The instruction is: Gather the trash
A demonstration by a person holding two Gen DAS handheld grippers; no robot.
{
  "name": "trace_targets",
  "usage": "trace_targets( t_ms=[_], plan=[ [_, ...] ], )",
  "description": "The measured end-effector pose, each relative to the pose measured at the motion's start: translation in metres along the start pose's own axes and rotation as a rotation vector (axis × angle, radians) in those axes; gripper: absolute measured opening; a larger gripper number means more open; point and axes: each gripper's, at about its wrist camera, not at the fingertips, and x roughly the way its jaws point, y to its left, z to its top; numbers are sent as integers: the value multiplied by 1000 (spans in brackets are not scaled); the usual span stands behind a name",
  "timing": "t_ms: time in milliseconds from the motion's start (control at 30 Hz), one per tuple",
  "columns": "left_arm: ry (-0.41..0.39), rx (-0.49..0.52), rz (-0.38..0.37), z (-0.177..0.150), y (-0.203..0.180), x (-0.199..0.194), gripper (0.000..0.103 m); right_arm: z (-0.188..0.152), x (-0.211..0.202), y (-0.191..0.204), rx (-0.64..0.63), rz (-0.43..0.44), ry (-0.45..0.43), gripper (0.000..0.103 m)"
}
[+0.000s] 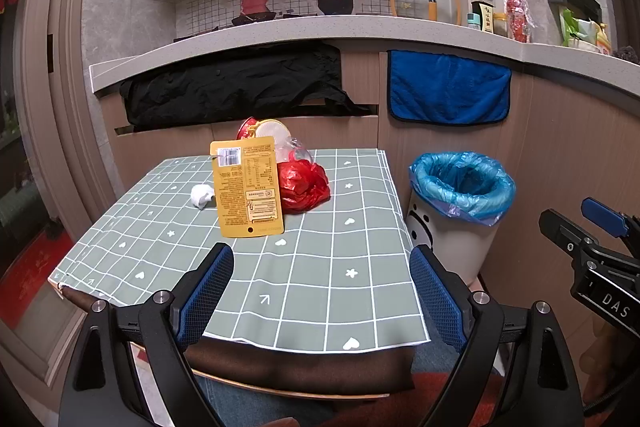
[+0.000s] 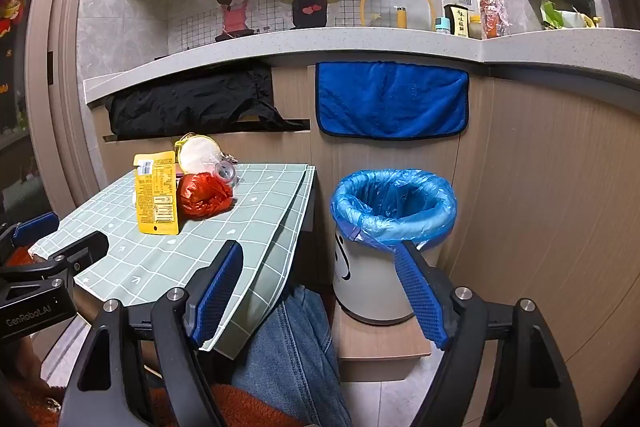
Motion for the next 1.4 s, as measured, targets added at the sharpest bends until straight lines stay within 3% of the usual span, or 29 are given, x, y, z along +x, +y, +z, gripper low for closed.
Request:
trace_targets(
  t_ms=[1400],
  plan=[
    [-1, -4, -2, 1, -2, -1, 89, -1, 1, 0, -2, 0, 1, 76]
  ],
)
